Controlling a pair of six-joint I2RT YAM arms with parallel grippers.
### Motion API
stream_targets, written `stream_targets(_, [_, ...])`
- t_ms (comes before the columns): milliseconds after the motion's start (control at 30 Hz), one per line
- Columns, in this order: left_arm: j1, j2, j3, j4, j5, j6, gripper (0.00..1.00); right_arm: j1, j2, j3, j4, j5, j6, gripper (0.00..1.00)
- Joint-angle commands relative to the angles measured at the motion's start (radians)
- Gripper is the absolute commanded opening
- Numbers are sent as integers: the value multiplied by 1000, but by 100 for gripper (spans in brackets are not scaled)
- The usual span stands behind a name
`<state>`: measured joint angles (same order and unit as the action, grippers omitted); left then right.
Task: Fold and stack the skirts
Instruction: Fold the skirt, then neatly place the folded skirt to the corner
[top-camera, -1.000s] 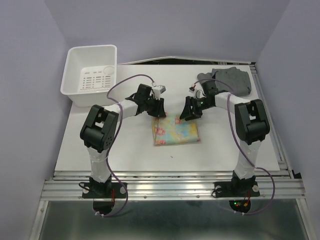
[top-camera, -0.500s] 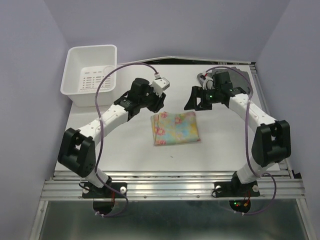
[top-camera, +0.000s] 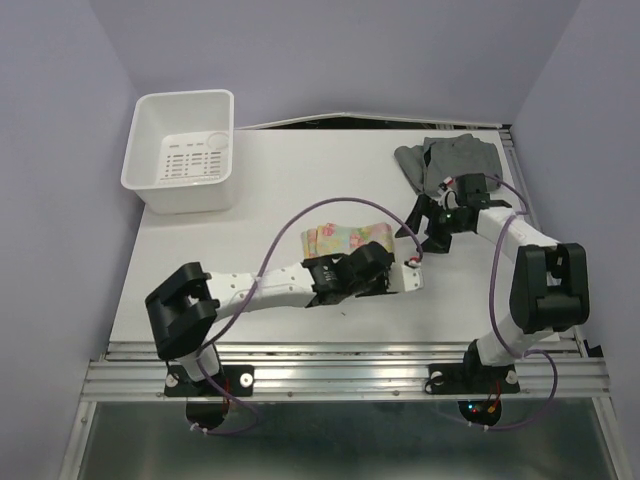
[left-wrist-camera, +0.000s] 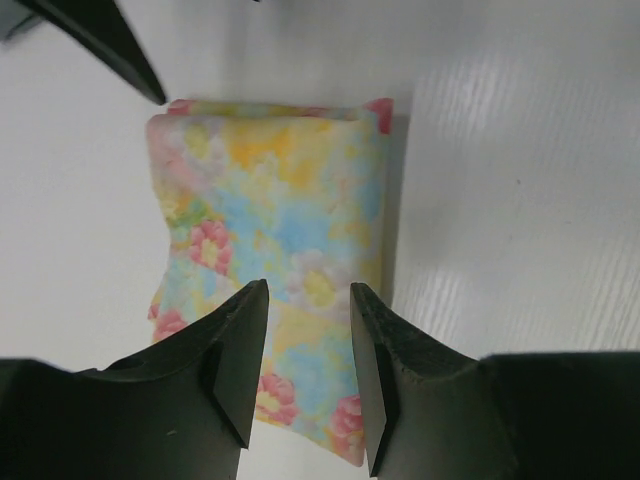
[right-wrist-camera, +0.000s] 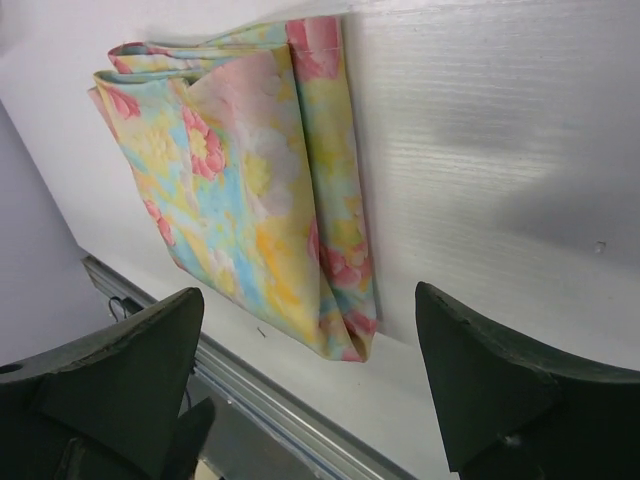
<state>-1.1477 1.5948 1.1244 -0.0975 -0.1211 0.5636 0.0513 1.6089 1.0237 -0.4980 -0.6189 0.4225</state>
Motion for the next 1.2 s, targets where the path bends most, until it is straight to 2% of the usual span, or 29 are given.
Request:
stream_targets(0, [-67, 74, 4, 42, -126, 30, 52, -18, -32, -43, 36, -51, 27, 91])
stream_targets(267, [-101, 234, 67, 30, -147, 7, 53, -18, 12, -54, 53, -113, 30, 91])
stream_targets(433, [-99, 306, 57, 80, -234, 4, 54, -18, 32, -69, 67, -133, 36, 92])
stream_targets(633, [-93, 310, 43, 128, -265, 13, 53, -18, 39, -103, 99, -154, 50, 94])
stream_targets(733, [-84, 315, 38, 133, -250, 25, 47, -18, 52, -106, 110, -166, 55, 94])
stream_targets(833, [-73, 315, 35, 128, -224, 24, 32, -18, 62, -105, 113, -170, 48, 95])
stream_targets(867, [-70, 310, 35, 122, -215, 21, 21, -18, 62, -108, 118, -170, 47, 96])
stream_targets(967, [-52, 289, 41, 104, -169, 1, 3, -18, 68, -120, 133, -171, 39, 99])
stream_targets(1000, [-47, 281, 43, 99, -158, -2, 0, -18, 71, -122, 137, -171, 39, 99])
stream_targets(1167, [-11, 240, 52, 64, -77, -16, 0, -18, 109, -128, 177, -176, 42, 100])
